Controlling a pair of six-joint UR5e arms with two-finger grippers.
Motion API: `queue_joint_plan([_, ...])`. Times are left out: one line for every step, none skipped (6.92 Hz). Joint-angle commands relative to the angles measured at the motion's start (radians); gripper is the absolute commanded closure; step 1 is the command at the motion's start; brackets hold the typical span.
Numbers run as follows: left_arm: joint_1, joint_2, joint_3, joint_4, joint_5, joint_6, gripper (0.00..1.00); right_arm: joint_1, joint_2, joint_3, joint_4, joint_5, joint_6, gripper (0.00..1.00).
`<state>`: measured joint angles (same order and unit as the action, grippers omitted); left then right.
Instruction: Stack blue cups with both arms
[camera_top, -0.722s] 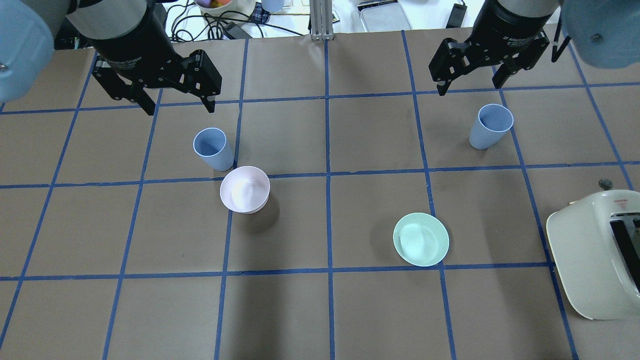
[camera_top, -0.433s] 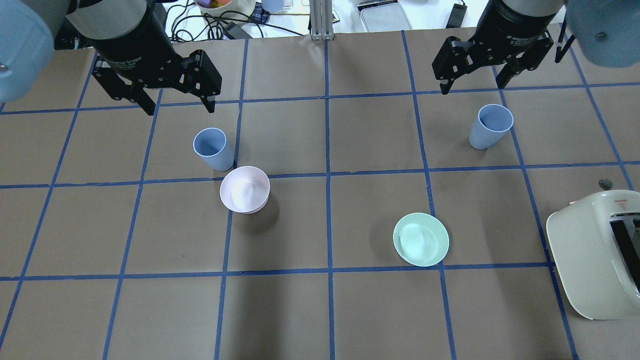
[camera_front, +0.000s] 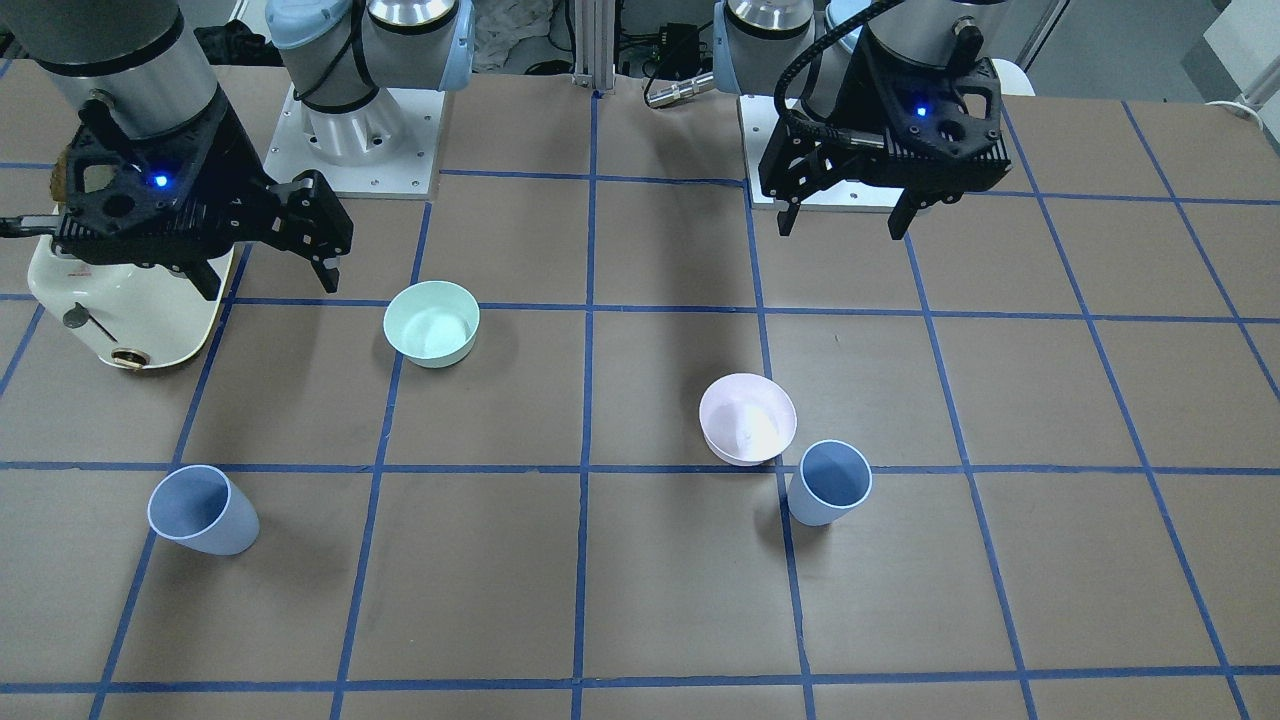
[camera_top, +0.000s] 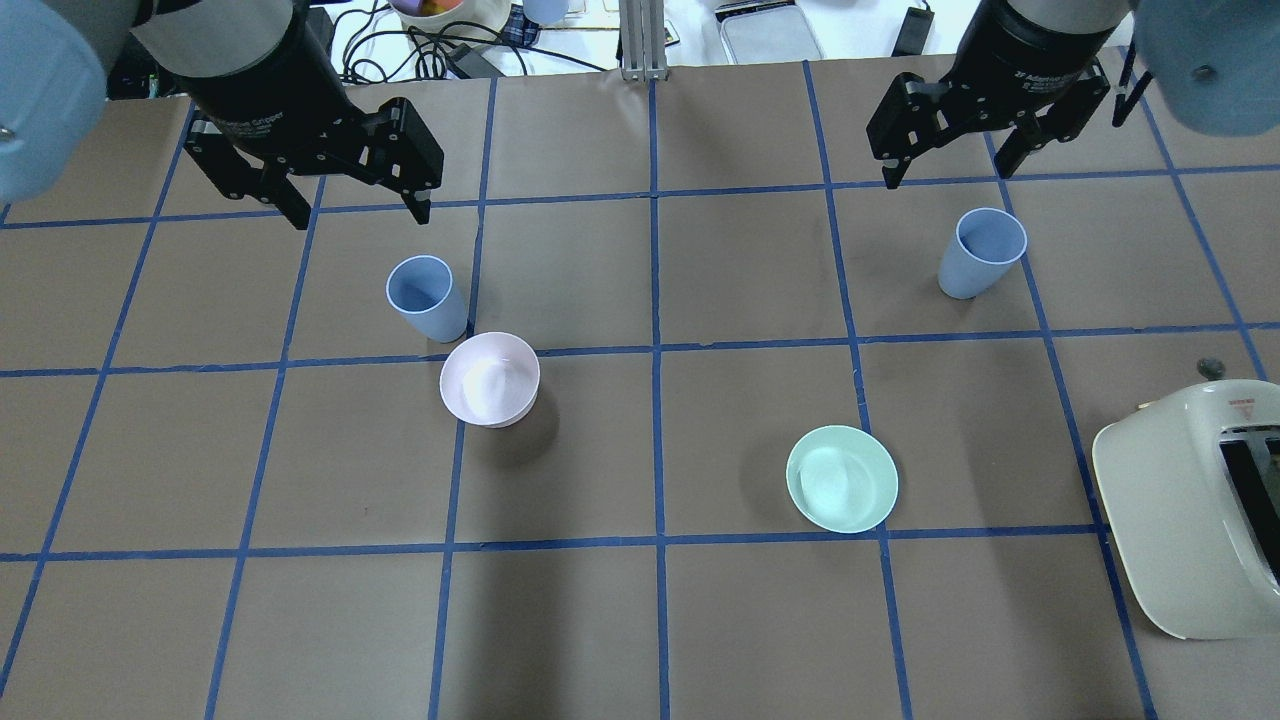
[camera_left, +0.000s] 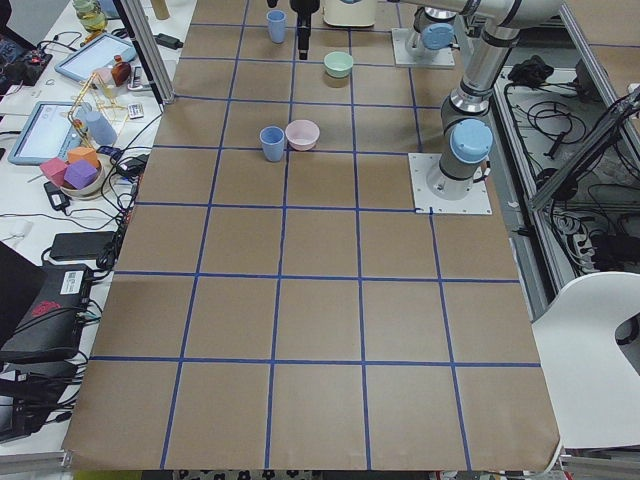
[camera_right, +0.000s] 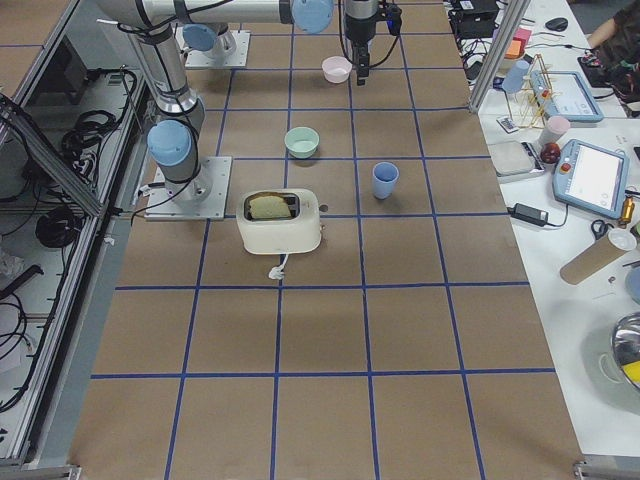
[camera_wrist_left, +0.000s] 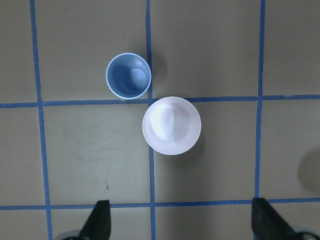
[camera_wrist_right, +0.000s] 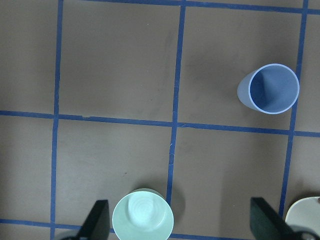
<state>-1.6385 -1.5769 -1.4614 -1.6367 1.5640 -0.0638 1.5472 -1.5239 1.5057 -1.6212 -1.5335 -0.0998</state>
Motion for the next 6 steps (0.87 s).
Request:
queue_joint_plan([0.035, -0.03, 0.007, 0.005, -0.011, 0.001, 0.0, -0.001, 0.001, 0.001, 0.0, 0.001, 0.0, 0.0])
queue_joint_plan([0.067, -0.087, -0.006, 0.047, -0.019, -0.001, 0.0, -0.001, 0.002, 0.002, -0.002, 0.001, -0.001, 0.0])
queue_joint_plan([0.071, -0.168, -0.01, 0.122, -0.021, -0.008, 0.0, -0.001, 0.002, 0.004, -0.005, 0.001, -0.001, 0.0])
queue_joint_plan([0.071, -0.254, -0.008, 0.144, -0.021, -0.013, 0.0, -0.001, 0.002, 0.004, -0.005, 0.001, -0.001, 0.0])
queue_joint_plan([0.069, -0.314, -0.011, 0.147, -0.021, -0.011, 0.0, -0.001, 0.002, 0.004, -0.005, 0.001, -0.003, 0.0])
queue_joint_plan([0.066, -0.362, -0.029, 0.173, -0.021, -0.01, 0.0, -0.001, 0.002, 0.004, -0.005, -0.002, -0.003, 0.0])
